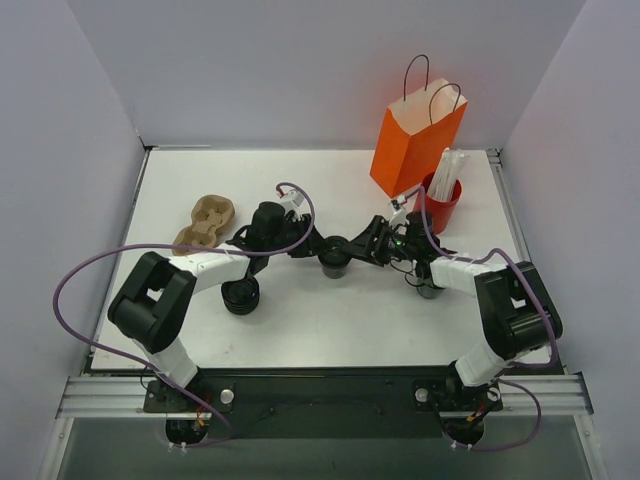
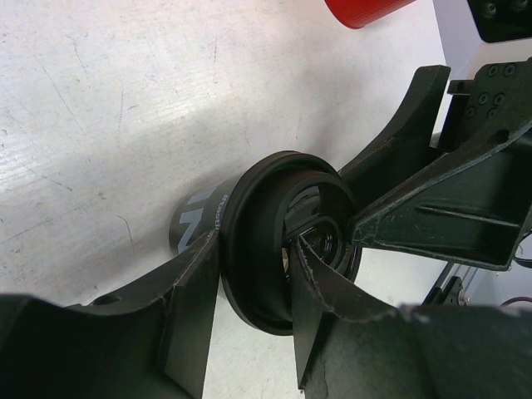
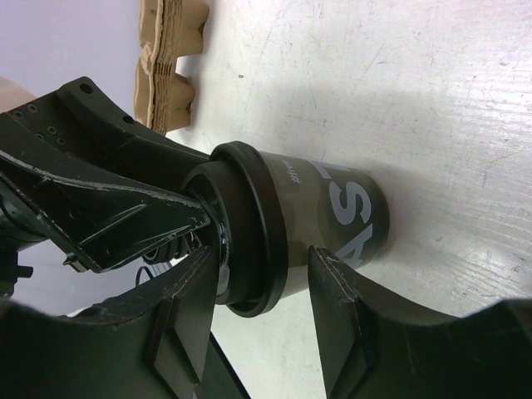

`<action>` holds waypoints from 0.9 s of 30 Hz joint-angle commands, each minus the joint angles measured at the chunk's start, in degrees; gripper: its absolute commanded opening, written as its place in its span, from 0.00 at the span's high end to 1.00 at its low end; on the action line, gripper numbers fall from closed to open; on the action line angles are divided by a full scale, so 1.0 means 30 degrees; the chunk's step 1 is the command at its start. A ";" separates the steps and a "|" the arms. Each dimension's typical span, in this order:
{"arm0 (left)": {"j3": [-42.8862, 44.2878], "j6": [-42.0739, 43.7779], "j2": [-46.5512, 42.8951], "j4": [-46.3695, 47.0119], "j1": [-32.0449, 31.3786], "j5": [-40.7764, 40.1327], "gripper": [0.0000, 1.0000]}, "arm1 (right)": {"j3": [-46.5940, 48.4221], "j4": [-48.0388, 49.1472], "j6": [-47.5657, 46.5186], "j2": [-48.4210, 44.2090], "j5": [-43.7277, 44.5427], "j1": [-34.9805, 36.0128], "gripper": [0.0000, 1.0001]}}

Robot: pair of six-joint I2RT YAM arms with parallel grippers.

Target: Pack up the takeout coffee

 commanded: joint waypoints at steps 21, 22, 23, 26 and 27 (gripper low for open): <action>0.0615 0.3643 0.2980 -0.5184 0.0040 0.0051 0.56 | 0.5676 -0.7330 -0.4950 0.0529 -0.3144 -0.1269 0.48; 0.0732 0.3702 0.3068 -0.5184 0.0070 0.0371 0.56 | 0.5825 -0.7885 -0.5155 0.0763 -0.3263 -0.1269 0.49; 0.0791 0.3847 0.3271 -0.5126 0.0128 0.0606 0.56 | 0.5913 -0.8064 -0.5302 0.0852 -0.3264 -0.1269 0.49; 0.1055 0.4170 0.3653 -0.5183 0.0217 0.0900 0.55 | 0.6002 -0.8881 -0.6063 0.0970 -0.2885 -0.1297 0.49; 0.1084 0.4258 0.3712 -0.5184 0.0217 0.0901 0.56 | 0.6031 -0.9089 -0.6442 0.0999 -0.2709 -0.1298 0.49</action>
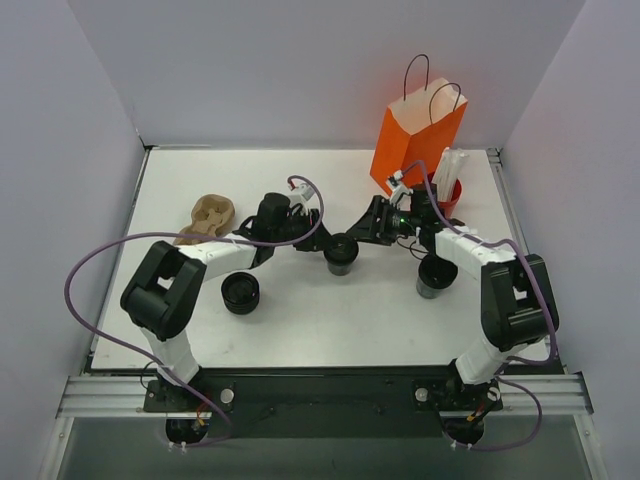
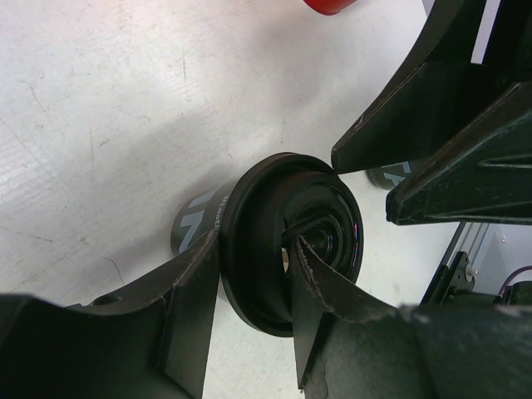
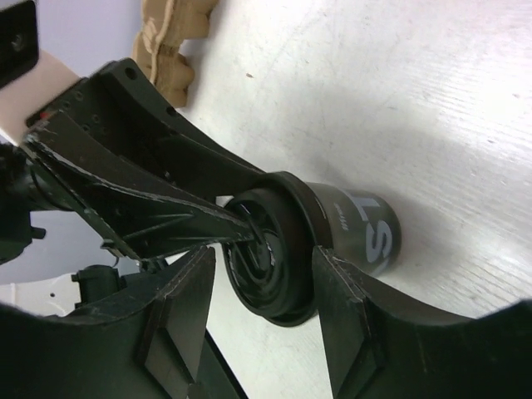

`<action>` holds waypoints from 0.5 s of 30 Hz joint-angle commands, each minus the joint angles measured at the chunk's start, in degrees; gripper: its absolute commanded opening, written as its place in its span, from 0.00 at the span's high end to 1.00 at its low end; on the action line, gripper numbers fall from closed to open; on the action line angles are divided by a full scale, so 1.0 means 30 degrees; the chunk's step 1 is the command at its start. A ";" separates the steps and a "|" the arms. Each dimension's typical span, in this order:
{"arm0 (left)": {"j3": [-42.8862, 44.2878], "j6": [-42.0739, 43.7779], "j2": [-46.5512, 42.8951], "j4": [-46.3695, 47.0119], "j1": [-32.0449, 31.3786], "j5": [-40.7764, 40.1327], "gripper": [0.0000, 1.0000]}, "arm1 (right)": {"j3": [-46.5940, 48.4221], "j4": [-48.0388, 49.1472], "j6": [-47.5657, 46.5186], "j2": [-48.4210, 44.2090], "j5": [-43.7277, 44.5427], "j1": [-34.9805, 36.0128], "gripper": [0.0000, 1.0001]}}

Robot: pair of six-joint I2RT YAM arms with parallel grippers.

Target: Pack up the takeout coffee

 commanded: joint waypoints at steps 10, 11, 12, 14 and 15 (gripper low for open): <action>-0.0487 0.3030 0.2433 -0.4921 0.0034 -0.0912 0.55 | 0.1006 -0.3460 -0.2948 0.0740 -0.0215 -0.0212 0.49; -0.0458 0.3030 0.2433 -0.4921 0.0034 -0.0883 0.55 | 0.0948 -0.3402 -0.2890 0.0827 -0.0244 -0.0212 0.49; -0.0400 0.3001 0.2433 -0.4921 0.0034 -0.0883 0.56 | 0.0919 -0.3343 -0.2860 0.0973 -0.0186 -0.0183 0.50; -0.0370 0.2914 0.2375 -0.4921 0.0034 -0.0883 0.55 | 0.0657 -0.2934 -0.2598 0.1091 -0.0040 -0.0183 0.52; -0.0341 0.2884 0.2345 -0.4921 0.0034 -0.0854 0.55 | 0.0539 -0.2759 -0.2509 0.1208 0.0048 -0.0154 0.53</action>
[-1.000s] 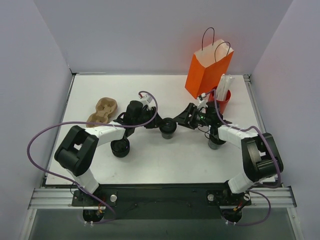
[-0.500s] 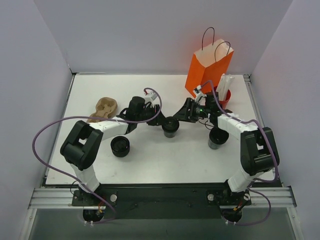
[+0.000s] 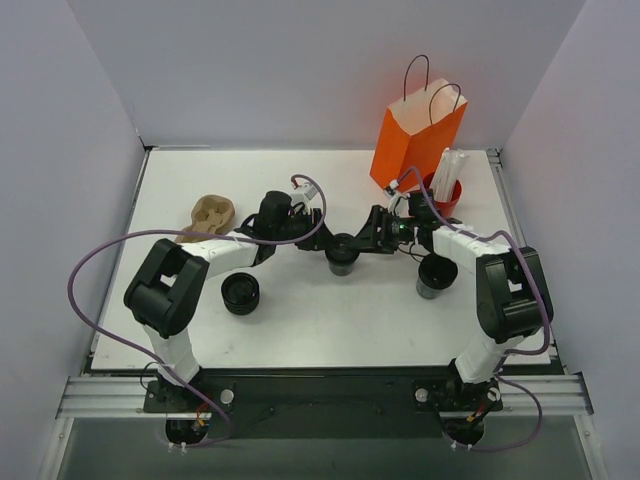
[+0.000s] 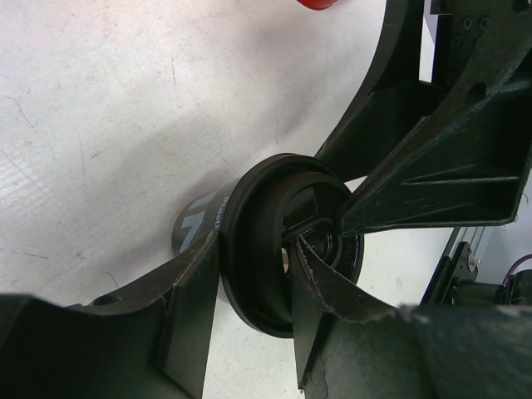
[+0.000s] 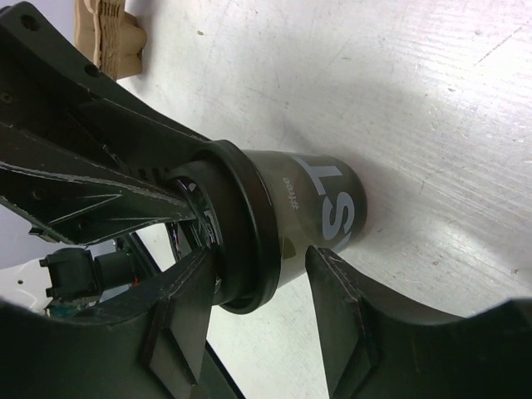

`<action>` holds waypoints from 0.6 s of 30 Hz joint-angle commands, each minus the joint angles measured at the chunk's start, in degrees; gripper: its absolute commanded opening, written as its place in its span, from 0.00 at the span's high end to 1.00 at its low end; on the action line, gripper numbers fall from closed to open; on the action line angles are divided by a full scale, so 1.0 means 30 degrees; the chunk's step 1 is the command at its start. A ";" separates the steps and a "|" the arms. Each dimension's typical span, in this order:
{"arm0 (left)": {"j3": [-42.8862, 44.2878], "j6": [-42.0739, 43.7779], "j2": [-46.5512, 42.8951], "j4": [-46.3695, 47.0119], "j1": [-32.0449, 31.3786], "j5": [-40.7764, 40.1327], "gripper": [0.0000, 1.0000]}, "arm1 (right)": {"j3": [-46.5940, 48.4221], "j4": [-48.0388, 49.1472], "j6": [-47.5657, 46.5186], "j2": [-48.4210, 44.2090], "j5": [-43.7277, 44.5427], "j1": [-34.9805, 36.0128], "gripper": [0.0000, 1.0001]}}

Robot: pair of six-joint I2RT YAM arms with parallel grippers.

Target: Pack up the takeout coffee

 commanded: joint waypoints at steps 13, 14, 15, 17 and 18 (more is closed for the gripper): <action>-0.2676 -0.2788 0.0467 -0.0294 0.0372 0.1318 0.37 | -0.3461 0.4133 0.2282 -0.0741 0.1491 0.0270 0.69; -0.2971 -0.3202 0.0437 0.0208 0.0343 0.1696 0.37 | -0.3698 0.4338 0.2458 -0.0945 0.1696 0.0299 0.70; -0.3264 -0.3642 0.0437 0.0735 0.0343 0.1990 0.36 | -0.3875 0.4804 0.2720 -0.1063 0.1843 0.0270 0.70; -0.3994 -0.5019 0.0553 0.2843 0.0343 0.2663 0.35 | -0.4315 0.5129 0.2986 -0.1181 0.2137 0.0357 0.72; -0.4086 -0.5342 0.0641 0.3255 0.0343 0.2812 0.34 | -0.4461 0.5305 0.3074 -0.1326 0.2224 0.0387 0.73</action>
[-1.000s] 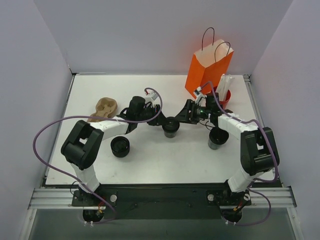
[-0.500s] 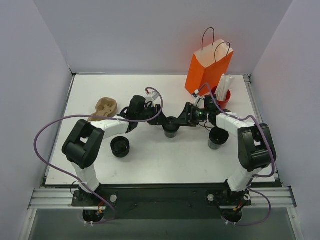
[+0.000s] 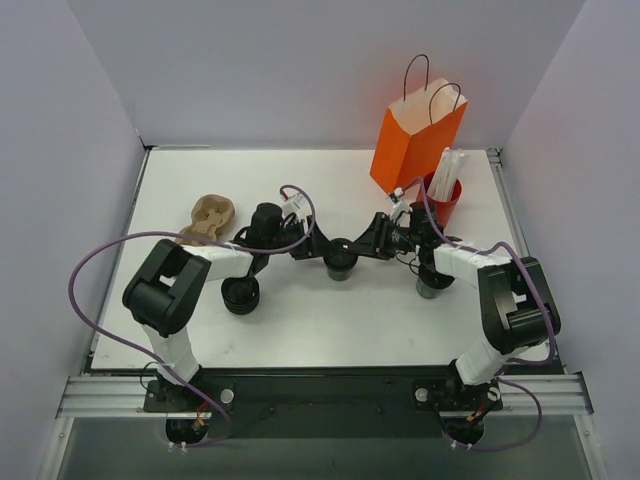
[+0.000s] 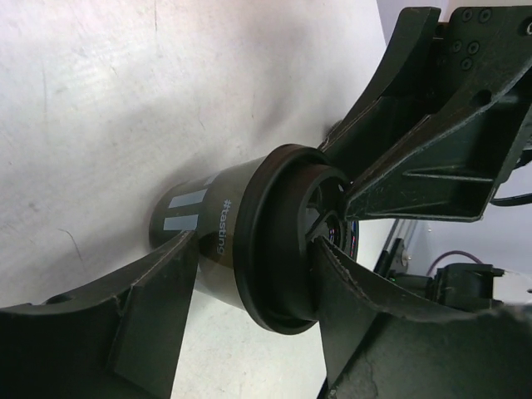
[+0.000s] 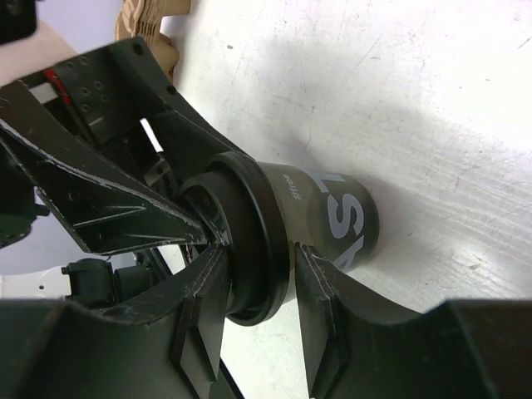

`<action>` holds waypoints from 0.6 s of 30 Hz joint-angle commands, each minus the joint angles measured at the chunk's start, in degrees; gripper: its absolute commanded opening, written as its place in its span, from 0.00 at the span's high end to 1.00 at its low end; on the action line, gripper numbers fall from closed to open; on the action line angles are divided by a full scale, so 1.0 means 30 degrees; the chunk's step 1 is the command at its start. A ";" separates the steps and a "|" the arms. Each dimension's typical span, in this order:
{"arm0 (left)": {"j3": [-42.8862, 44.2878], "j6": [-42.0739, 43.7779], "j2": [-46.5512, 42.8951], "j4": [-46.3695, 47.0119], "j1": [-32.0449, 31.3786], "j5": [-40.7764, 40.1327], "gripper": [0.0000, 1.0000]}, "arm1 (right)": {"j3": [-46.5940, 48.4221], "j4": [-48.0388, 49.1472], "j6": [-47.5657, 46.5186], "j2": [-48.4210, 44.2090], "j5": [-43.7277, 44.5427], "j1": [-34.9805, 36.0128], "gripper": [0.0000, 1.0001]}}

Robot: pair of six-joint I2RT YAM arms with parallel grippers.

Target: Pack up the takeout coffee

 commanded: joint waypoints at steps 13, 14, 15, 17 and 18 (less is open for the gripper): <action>-0.2121 -0.2824 0.0809 0.1723 -0.0387 0.1680 0.29 | -0.2173 0.0463 0.0628 -0.1341 0.3902 0.1038 0.76; -0.2151 -0.2824 0.0810 0.1723 -0.0416 0.1679 0.28 | -0.2231 0.0522 0.0687 -0.1254 0.3961 0.1156 0.76; -0.2122 -0.2824 0.0897 0.1781 -0.0445 0.1708 0.28 | -0.2261 0.0609 0.0745 -0.1224 0.4135 0.1215 0.76; -0.2209 -0.2999 0.0985 0.2044 -0.0475 0.1767 0.24 | -0.2319 0.0698 0.0804 -0.1194 0.4312 0.1478 0.76; -0.2268 -0.3435 0.0986 0.2683 -0.0504 0.1854 0.22 | -0.2349 0.0785 0.0862 -0.1194 0.4516 0.1566 0.76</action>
